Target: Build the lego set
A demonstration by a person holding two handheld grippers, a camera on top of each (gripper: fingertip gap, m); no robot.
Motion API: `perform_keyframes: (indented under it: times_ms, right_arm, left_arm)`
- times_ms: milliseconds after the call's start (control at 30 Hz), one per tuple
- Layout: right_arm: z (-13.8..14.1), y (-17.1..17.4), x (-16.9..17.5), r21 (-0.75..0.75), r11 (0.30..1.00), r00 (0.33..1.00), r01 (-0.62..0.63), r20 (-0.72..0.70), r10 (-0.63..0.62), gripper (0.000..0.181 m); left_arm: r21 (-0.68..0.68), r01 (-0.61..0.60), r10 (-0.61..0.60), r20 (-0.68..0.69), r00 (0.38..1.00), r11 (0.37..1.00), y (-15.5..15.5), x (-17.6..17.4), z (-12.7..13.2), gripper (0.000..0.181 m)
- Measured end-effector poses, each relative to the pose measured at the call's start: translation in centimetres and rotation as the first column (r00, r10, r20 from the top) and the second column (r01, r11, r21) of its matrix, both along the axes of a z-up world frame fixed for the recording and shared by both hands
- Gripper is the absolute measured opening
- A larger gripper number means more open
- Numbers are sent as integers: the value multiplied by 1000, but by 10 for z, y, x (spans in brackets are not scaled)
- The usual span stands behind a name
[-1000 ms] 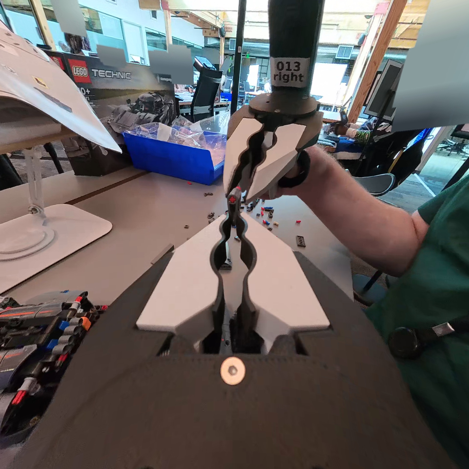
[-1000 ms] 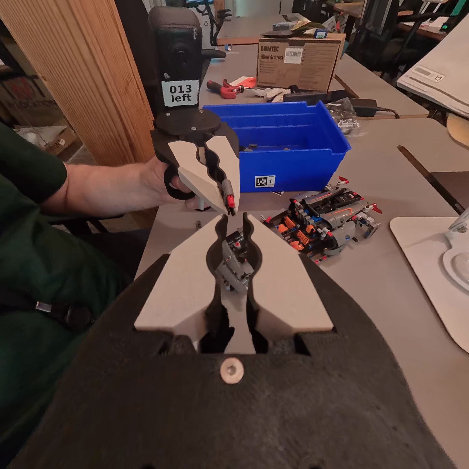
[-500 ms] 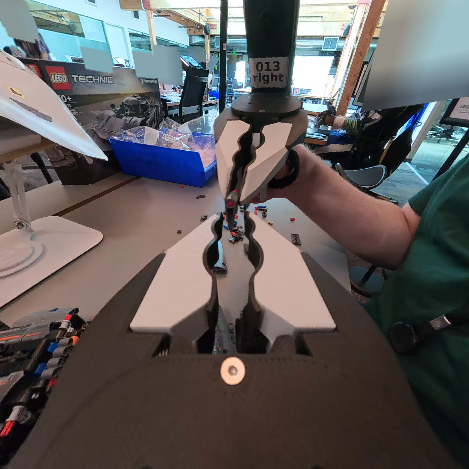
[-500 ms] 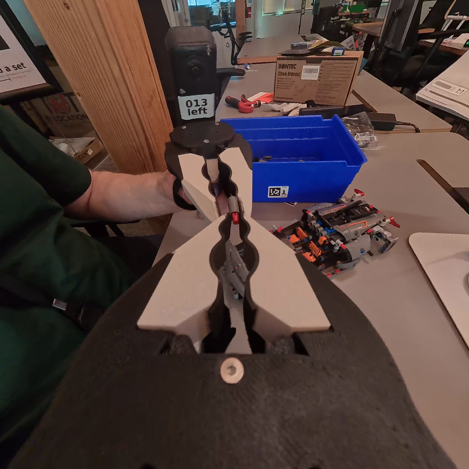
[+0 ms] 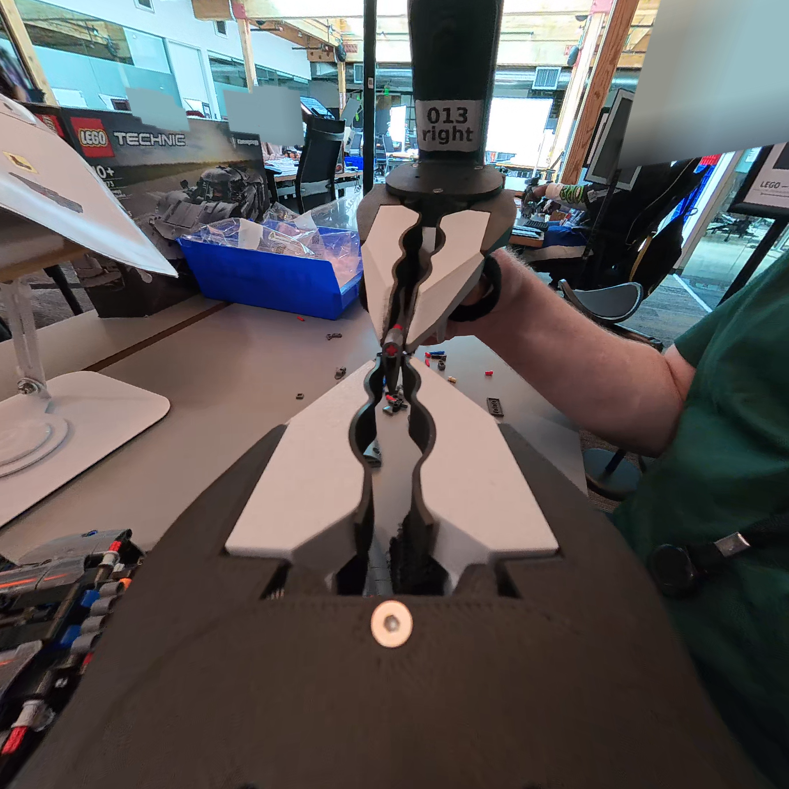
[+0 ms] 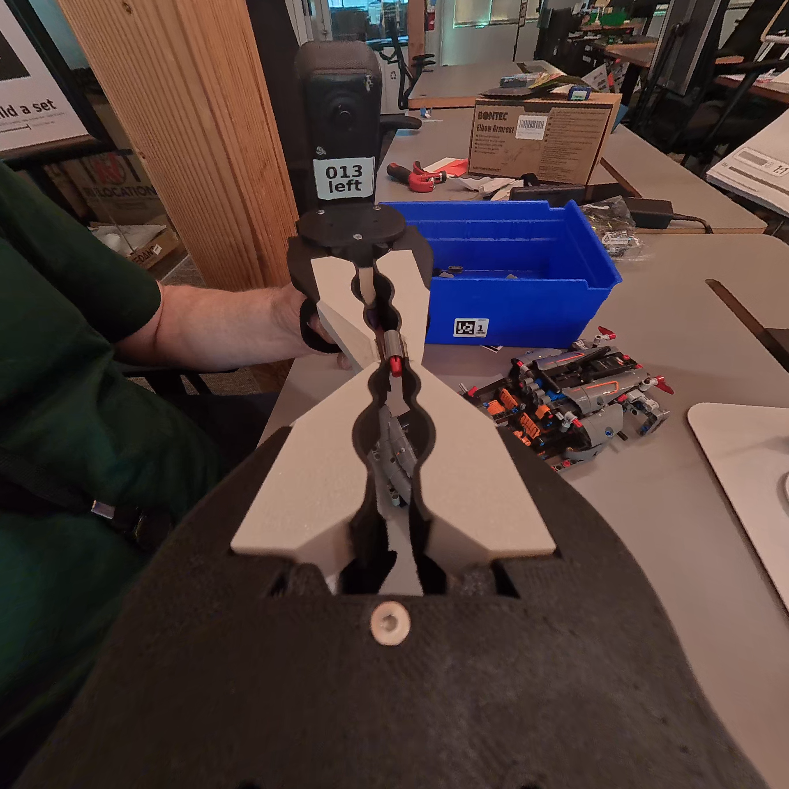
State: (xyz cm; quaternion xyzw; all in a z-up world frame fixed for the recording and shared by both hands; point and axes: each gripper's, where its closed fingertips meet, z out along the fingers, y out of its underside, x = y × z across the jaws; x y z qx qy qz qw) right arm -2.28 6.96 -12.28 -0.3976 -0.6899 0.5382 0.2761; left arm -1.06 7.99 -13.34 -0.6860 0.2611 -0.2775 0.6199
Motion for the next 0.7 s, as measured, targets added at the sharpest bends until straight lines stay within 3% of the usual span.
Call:
perform_keyframes:
  times_ms: [700]
  right_arm:
    - [3,4,2,-23,1000,1000,20,13,-19,10]
  left_arm:
    - [33,9,-9,-19,1000,999,-6,-2,7,5]
